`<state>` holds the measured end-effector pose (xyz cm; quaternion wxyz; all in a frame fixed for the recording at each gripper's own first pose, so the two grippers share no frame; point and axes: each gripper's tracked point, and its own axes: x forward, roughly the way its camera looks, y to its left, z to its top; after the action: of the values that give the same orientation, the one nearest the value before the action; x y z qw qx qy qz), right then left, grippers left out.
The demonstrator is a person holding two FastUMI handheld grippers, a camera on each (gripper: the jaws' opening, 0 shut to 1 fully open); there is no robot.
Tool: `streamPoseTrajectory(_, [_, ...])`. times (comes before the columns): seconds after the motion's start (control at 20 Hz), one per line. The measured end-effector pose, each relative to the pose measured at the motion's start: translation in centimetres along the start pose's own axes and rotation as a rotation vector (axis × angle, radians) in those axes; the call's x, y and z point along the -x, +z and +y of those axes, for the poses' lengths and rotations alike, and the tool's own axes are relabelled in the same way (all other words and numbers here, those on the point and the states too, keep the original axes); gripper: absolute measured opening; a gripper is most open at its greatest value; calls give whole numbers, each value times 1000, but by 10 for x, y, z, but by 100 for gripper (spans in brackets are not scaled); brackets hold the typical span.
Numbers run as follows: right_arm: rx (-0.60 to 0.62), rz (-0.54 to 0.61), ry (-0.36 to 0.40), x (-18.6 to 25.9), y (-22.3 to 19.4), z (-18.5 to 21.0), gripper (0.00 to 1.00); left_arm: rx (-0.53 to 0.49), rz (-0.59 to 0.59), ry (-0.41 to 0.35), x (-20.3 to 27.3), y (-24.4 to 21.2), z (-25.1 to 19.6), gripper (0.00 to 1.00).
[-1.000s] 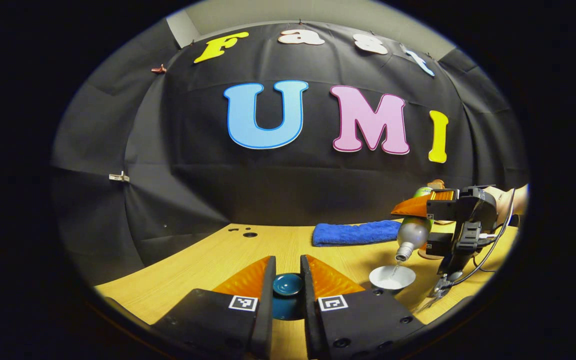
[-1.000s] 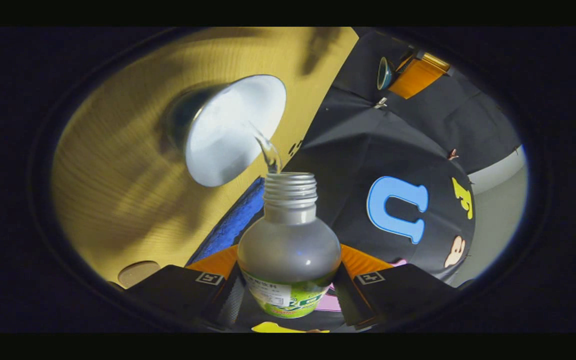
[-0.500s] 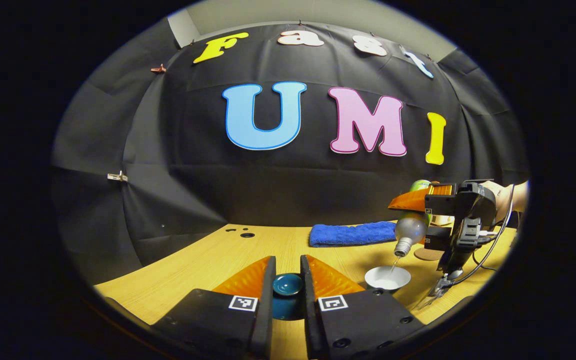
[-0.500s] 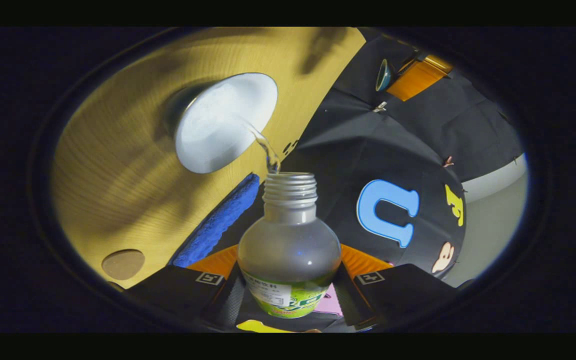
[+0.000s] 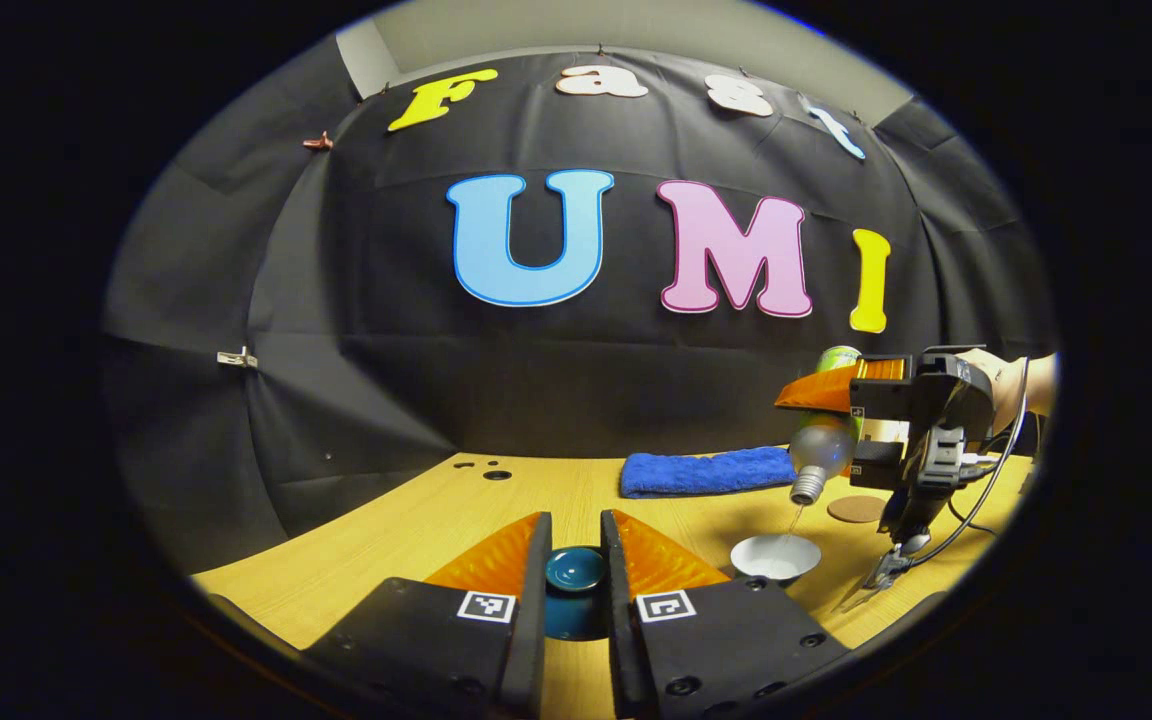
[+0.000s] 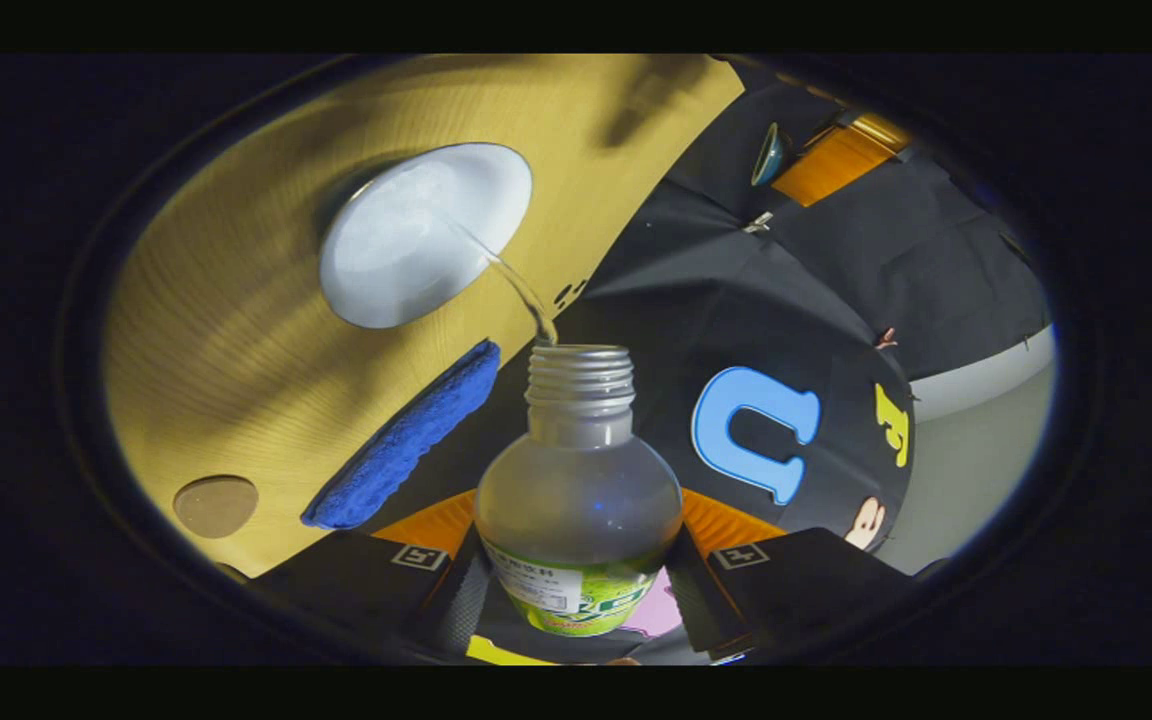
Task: Open the teacup lid with one hand, grasp the water bottle and pour water into the teacup with the other hand; after pouring, place the water bottle on the coaster and then close the teacup lid.
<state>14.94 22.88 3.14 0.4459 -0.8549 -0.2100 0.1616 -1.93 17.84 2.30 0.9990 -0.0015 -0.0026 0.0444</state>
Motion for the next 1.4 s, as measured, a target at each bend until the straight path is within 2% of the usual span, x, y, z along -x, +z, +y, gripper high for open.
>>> streamPoseTrajectory(0.15, [16, -4, -16, 0, 2, -8, 80, 14, 3, -6, 1, -2, 0, 30])
streamPoseTrajectory(0.65, [43, -11, -26, -1, 3, -6, 77, 14, -25, 14, 6, 7, 2, 30])
streamPoseTrajectory(0.85, [45, -2, -32, 1, 0, -8, 83, 11, -36, 19, 9, 11, 1, 30])
streamPoseTrajectory(0.9, [47, 1, -33, 0, -1, -8, 78, 11, -36, 17, 10, 12, 1, 30])
streamPoseTrajectory(0.95, [50, 0, -31, 1, -1, -7, 77, 11, -35, 14, 9, 11, 0, 30])
streamPoseTrajectory(1.1, [58, -2, -29, 0, 0, -5, 81, 14, -35, 10, 10, 12, 1, 30])
streamPoseTrajectory(1.15, [57, -2, -31, 0, 0, -5, 78, 15, -35, 11, 10, 11, 1, 30])
streamPoseTrajectory(1.4, [52, -1, -31, -1, 2, -7, 80, 17, -27, 13, 7, 10, 1, 30])
